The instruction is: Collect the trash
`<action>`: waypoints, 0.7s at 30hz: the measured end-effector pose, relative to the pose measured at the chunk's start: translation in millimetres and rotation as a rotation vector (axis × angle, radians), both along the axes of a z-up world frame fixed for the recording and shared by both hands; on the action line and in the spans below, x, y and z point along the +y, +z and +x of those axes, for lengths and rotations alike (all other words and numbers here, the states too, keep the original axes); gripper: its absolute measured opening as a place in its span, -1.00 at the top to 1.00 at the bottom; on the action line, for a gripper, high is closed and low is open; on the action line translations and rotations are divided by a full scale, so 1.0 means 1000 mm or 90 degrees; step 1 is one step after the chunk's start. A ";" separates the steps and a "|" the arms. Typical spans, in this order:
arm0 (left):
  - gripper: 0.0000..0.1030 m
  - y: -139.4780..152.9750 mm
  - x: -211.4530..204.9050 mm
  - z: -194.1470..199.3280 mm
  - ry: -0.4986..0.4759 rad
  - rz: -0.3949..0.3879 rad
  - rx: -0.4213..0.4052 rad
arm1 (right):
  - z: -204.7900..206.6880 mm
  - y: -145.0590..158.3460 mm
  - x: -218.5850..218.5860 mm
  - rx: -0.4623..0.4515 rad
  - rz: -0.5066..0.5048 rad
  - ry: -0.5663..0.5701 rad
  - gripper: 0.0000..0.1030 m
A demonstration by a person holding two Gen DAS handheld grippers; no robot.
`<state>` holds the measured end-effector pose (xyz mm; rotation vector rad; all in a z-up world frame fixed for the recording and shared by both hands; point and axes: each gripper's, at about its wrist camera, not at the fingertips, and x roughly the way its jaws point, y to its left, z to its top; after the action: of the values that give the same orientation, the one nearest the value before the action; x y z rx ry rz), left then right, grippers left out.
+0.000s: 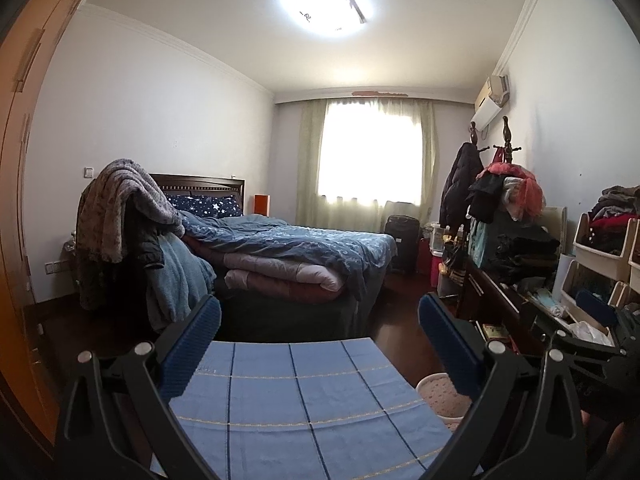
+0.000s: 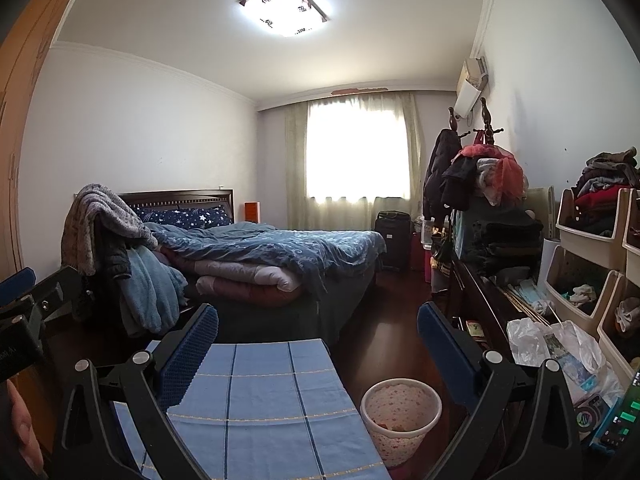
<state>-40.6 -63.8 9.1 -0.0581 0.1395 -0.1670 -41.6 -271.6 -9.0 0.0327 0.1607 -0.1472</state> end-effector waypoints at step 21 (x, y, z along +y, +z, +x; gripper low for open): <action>-0.93 -0.006 0.002 0.008 0.003 -0.008 0.039 | 0.002 -0.005 0.004 0.009 0.001 -0.004 -0.93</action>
<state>-32.7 -62.1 2.8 -0.0756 0.1992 -0.1611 -40.0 -267.3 -13.9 0.0333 0.1742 -0.1533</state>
